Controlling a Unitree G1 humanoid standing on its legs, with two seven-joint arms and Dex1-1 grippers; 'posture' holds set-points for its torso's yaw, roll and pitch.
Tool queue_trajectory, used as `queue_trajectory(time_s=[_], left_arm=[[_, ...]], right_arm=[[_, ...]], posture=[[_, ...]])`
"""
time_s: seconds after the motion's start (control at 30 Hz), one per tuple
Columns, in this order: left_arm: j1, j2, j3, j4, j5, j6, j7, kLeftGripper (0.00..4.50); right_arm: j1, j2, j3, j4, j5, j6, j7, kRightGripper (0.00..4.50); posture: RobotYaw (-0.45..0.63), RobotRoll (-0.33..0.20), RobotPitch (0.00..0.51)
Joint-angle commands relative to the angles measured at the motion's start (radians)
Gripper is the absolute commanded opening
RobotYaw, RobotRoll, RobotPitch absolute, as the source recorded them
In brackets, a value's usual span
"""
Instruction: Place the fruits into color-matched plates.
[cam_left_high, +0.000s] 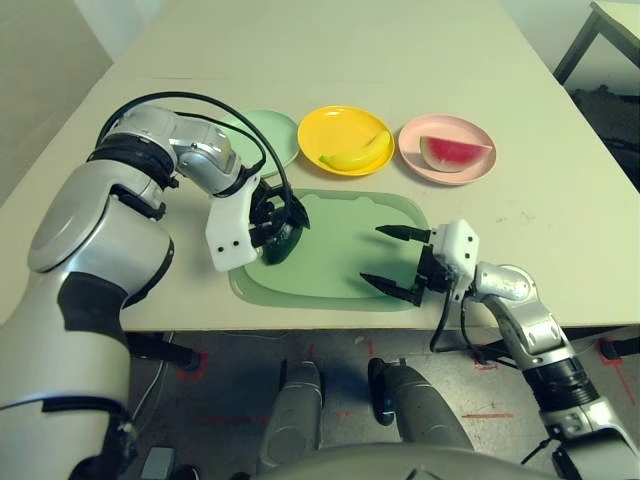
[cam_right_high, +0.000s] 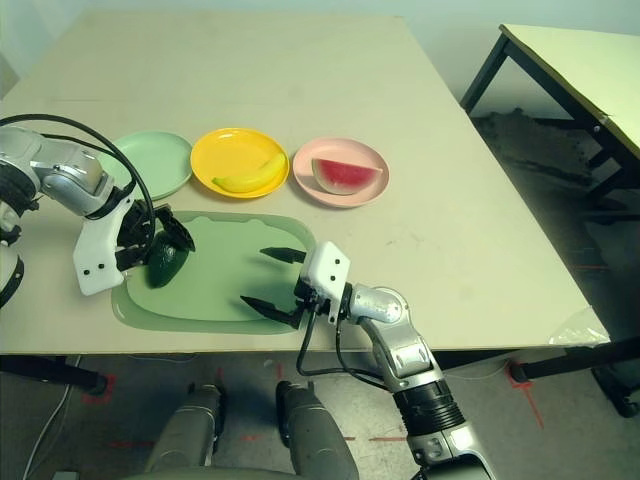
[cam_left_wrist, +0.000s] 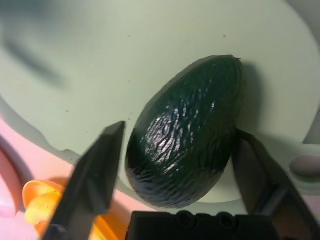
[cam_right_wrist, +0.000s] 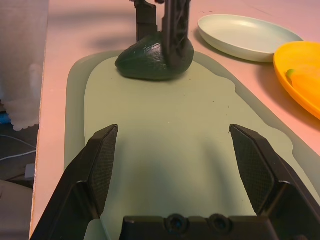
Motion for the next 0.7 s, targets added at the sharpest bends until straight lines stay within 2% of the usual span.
queue_trajectory(time_s=[0.03,0.37,0.43,0.53,0.63,0.7], left_arm=[[-0.007,-0.009,-0.030,0.002,0.020,-0.007,0.015,3.15],[-0.028,-0.009,-0.040,0.038,0.026,-0.005,0.036,3.15],[-0.026,-0.016,-0.007,0.108,-0.031,0.018,0.005,3.15],[-0.011,-0.029,0.097,0.252,-0.160,0.059,-0.133,3.15],[0.026,-0.032,0.273,0.339,-0.311,0.132,-0.385,3.15],[0.066,-0.032,0.423,0.340,-0.451,0.232,-0.615,3.15]], right_arm=[[0.000,-0.004,-0.001,-0.017,0.012,0.013,-0.003,4.50],[-0.023,-0.004,0.001,-0.027,0.014,0.021,-0.009,4.50],[-0.025,-0.008,-0.001,-0.026,0.014,0.017,-0.006,4.50],[-0.027,-0.012,-0.005,-0.026,0.018,0.013,-0.001,4.50],[-0.023,-0.013,-0.004,-0.024,0.021,0.008,0.006,4.50],[-0.019,-0.013,-0.001,-0.019,0.023,0.006,0.012,4.50]], posture=[[-0.06,0.000,0.184],[-0.06,0.000,0.184],[-0.06,0.000,0.184],[-0.05,0.000,0.185],[-0.04,0.000,0.185],[-0.02,0.000,0.183]])
